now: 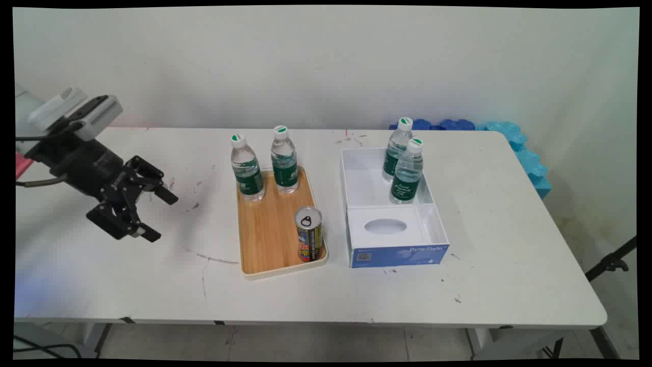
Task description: Pick up the green bottle from the white box
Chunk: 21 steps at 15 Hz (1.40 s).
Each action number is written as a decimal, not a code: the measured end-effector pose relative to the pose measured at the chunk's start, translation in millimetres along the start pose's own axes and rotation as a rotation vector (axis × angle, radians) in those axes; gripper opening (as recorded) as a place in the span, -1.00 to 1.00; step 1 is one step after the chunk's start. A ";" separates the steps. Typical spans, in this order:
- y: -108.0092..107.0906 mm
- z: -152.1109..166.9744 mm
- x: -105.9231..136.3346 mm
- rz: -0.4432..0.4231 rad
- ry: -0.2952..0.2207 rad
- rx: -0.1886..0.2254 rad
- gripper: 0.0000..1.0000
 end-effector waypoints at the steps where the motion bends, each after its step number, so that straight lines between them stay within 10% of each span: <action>1: -0.4 0.3 1.7 -0.005 0.000 0.002 1.00; 7: -4.3 10.9 43.8 -0.041 0.011 0.047 1.00; 21: -36.0 98.5 229.1 -0.026 0.104 0.237 1.00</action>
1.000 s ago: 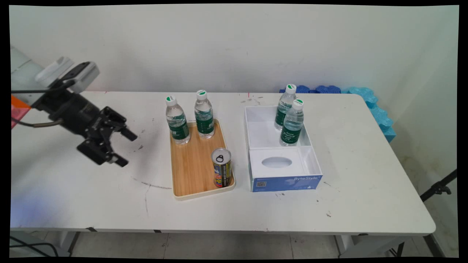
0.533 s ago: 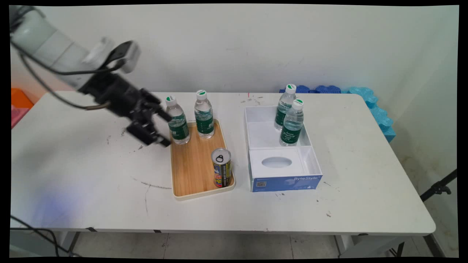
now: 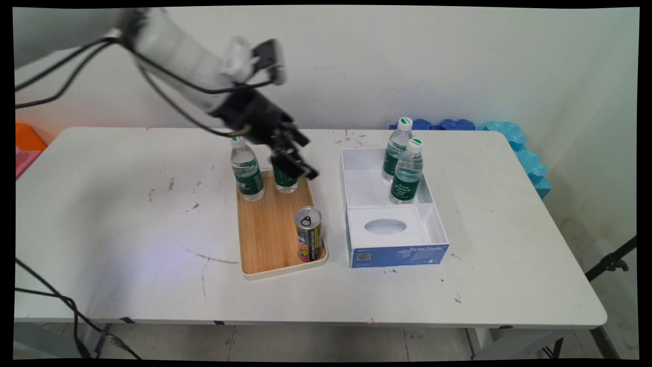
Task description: Pick up the green bottle from the white box
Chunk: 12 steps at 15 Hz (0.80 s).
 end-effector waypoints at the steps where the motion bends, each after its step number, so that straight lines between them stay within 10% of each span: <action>1: 0.0 16.4 12.3 0.001 0.006 0.012 1.00; 12: 0.9 142.1 82.3 -0.018 0.032 0.094 1.00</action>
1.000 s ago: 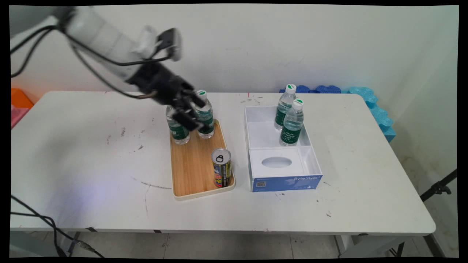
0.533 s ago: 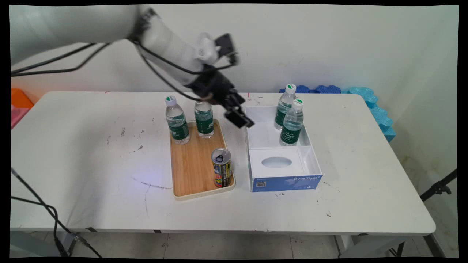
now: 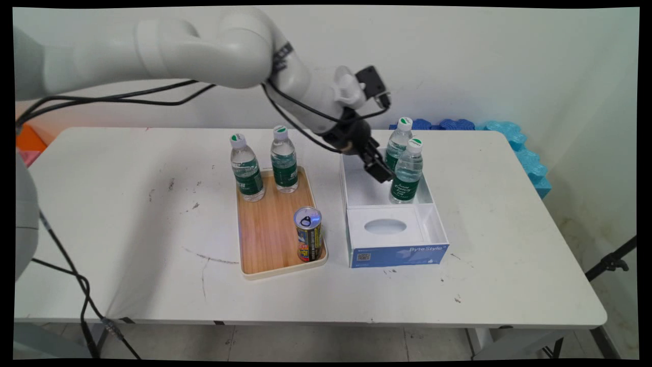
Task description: Pick up the green bottle from the white box
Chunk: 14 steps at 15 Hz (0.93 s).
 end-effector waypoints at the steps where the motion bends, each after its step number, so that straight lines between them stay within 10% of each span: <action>1: 0.6 5.6 2.7 -0.002 0.001 0.004 1.00; 11: 6.0 56.4 26.0 -0.028 0.008 0.045 1.00; 12: 6.6 59.2 27.0 -0.029 0.007 0.046 -1.00; 14: 7.2 63.0 28.3 -0.030 0.007 0.050 -1.00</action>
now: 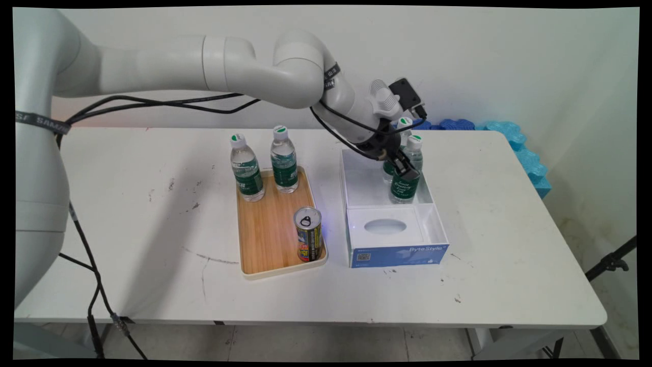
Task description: Pick up the green bottle from the white box, then place the picked object on the tray
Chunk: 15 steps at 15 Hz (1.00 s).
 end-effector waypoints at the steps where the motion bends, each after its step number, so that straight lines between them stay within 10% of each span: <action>1: 0.5 1.5 0.3 0.001 0.000 0.002 -1.00; 15: -14.6 -57.3 11.1 0.020 0.082 0.000 -1.00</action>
